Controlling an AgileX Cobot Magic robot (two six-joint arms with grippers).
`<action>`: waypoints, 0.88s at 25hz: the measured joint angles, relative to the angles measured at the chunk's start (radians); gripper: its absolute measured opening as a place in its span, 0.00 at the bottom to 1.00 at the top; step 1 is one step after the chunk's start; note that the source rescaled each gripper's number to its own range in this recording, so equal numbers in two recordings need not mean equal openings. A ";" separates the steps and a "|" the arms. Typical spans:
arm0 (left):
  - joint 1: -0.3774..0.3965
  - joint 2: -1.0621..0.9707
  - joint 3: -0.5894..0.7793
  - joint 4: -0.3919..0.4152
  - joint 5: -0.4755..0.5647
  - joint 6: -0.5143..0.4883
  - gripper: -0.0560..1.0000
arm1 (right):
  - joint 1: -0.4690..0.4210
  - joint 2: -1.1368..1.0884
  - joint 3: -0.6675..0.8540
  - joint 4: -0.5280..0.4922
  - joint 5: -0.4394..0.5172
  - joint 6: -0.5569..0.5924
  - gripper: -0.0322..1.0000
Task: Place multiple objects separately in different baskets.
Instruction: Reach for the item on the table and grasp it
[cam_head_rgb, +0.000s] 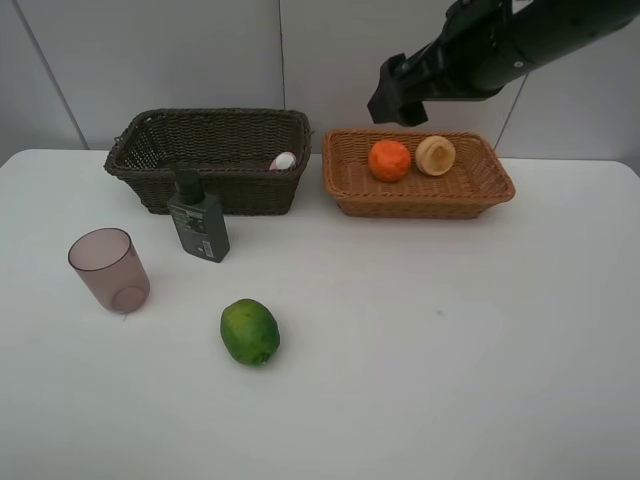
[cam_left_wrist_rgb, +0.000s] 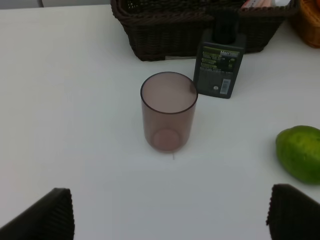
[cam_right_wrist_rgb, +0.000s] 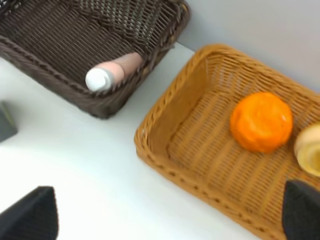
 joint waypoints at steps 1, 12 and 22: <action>0.000 0.000 0.000 0.000 0.000 0.000 1.00 | -0.003 -0.018 0.001 0.008 0.018 -0.002 0.97; 0.000 0.000 0.000 0.000 0.000 0.000 1.00 | -0.141 -0.269 0.238 0.053 0.057 -0.006 0.97; 0.000 0.000 0.000 0.000 0.000 0.000 1.00 | -0.337 -0.588 0.337 0.080 0.285 0.014 0.97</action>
